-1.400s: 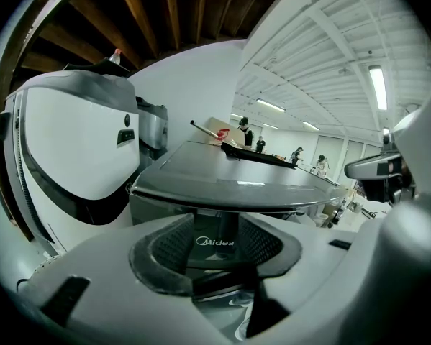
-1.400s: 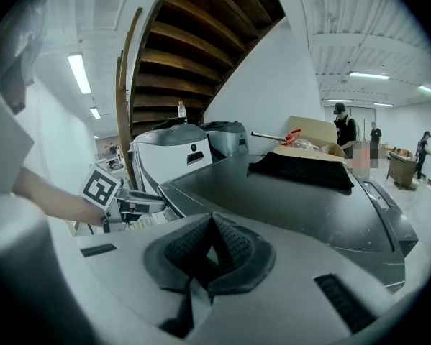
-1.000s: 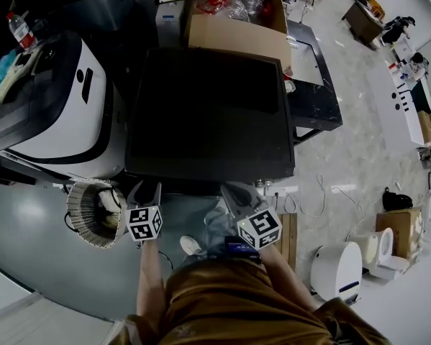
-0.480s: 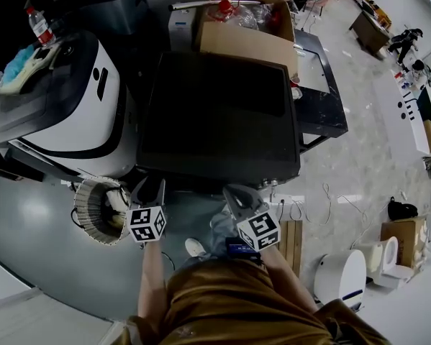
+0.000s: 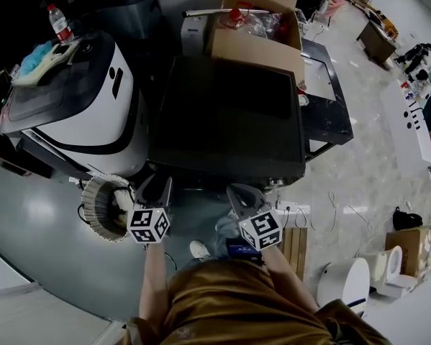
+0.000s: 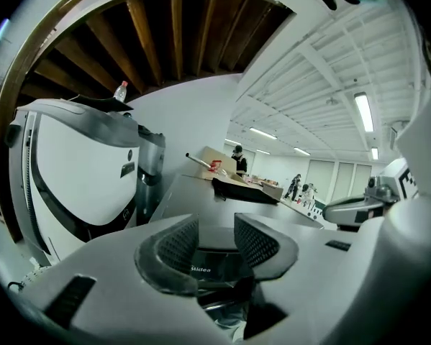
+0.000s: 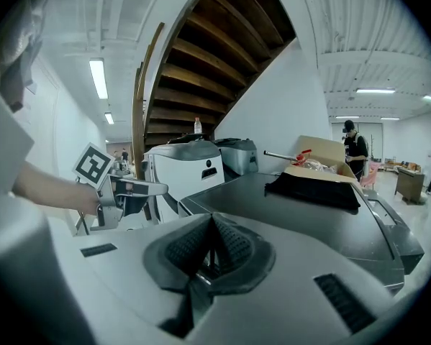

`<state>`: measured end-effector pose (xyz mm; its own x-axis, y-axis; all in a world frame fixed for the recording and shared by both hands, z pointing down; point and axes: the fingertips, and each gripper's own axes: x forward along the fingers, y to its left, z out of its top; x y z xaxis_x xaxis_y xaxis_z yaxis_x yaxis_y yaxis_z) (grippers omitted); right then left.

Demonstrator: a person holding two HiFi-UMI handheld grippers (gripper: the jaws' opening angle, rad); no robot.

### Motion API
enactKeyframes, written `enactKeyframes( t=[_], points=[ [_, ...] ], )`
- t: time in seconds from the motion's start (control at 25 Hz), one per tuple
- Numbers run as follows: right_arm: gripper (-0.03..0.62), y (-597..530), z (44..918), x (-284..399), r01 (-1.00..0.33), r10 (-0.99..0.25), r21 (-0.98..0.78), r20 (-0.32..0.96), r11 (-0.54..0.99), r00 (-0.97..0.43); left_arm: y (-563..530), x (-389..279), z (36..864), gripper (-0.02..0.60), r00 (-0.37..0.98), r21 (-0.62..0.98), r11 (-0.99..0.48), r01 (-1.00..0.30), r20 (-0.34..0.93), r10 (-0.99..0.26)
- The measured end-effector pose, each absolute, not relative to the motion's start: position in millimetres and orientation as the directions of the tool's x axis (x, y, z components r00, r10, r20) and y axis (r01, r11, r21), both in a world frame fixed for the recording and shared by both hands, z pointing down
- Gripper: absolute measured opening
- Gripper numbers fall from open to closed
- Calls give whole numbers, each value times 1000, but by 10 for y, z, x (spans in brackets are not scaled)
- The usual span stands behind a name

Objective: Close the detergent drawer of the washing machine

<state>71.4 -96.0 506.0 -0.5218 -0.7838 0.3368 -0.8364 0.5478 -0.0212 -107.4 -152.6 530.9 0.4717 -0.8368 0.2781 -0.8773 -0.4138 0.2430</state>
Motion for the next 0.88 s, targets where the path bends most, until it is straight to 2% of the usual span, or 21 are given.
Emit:
enactKeyframes(
  t=[0.28, 0.88],
  points=[
    [12, -893, 5007, 699, -845, -798, -10, 323, 534, -509, -1412, -1133, 5000, 173, 470, 246, -419, -874, 215, -856],
    [12, -760, 4933, 732, -851, -811, 11, 308, 526, -497, -1234, -1095, 4863, 167, 479, 232, -435, -870, 191, -857]
  ],
)
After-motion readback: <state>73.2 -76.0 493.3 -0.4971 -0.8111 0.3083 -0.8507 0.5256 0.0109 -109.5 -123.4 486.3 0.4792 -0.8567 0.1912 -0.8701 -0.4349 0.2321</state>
